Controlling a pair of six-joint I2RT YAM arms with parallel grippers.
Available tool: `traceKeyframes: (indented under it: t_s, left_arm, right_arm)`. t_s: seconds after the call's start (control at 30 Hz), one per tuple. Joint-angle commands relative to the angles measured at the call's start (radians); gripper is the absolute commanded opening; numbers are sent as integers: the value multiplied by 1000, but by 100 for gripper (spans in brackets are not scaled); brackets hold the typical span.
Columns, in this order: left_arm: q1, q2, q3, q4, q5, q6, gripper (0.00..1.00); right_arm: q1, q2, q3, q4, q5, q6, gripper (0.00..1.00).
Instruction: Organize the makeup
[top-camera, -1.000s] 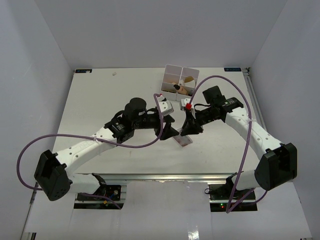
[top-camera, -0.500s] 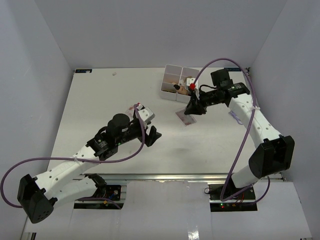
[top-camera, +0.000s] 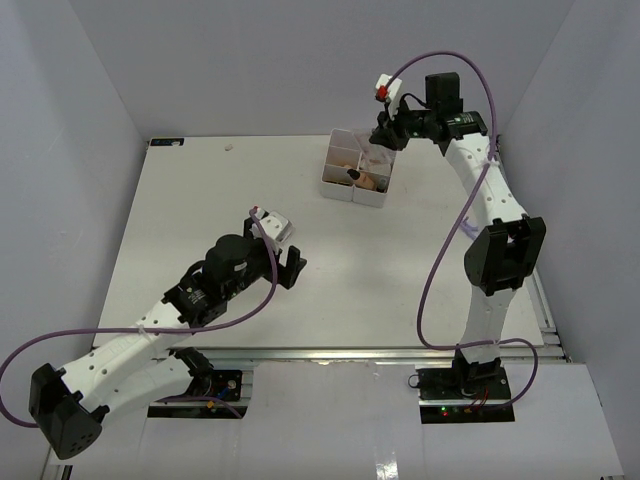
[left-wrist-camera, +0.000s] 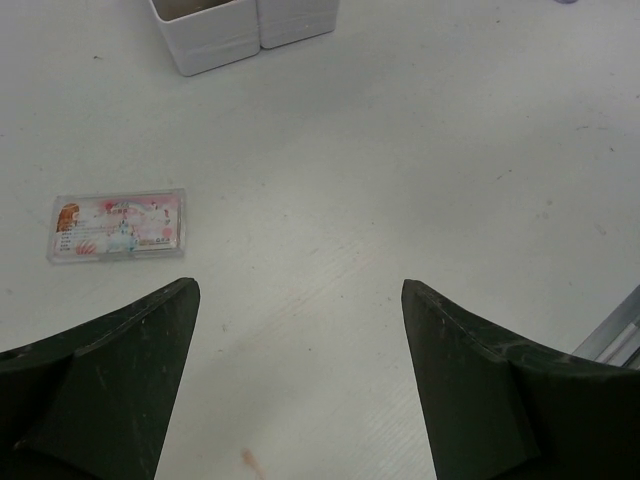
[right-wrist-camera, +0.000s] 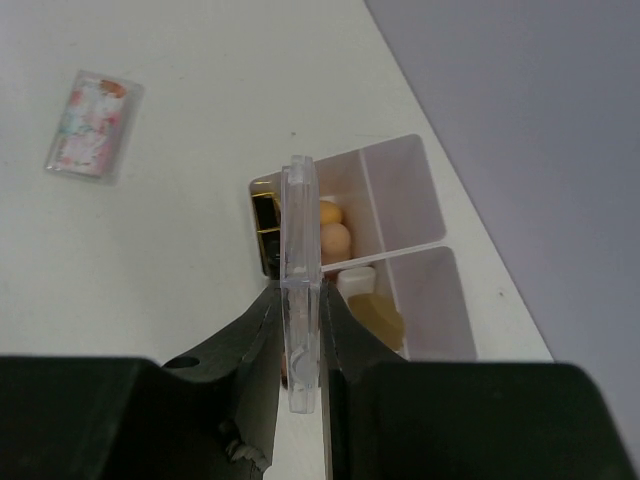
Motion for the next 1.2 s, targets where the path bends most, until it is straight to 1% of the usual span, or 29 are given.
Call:
traceKeyframes:
  t_s: [0.0, 0.03, 0.1, 0.17, 0.4, 0.63, 0.97, 1.17]
  left_arm:
    - [34, 6, -19, 1, -23, -3, 93]
    - [37, 7, -19, 3, -23, -3, 93]
    - [56, 17, -20, 5, -22, -5, 93]
    - [66, 26, -23, 7, -18, -5, 93]
    - [86, 51, -23, 10, -7, -5, 93]
    - [105, 64, -24, 13, 14, -6, 93]
    - [118, 76, -24, 17, 30, -9, 93]
    - [125, 84, -26, 20, 39, -12, 93]
  right_arm:
    - [-40, 27, 26, 262, -15, 116, 8]
    - [-42, 43, 39, 287, -14, 121, 8]
    - [-50, 122, 145, 299, -22, 139, 8]
    - [-59, 159, 167, 328, -28, 149, 8]
    - [-103, 221, 119, 474, -68, 186, 8]
    - [-145, 275, 113, 516, -135, 217, 8]
    - [-152, 306, 66, 560, -188, 219, 8]
    - [-152, 343, 63, 605, -192, 244, 12]
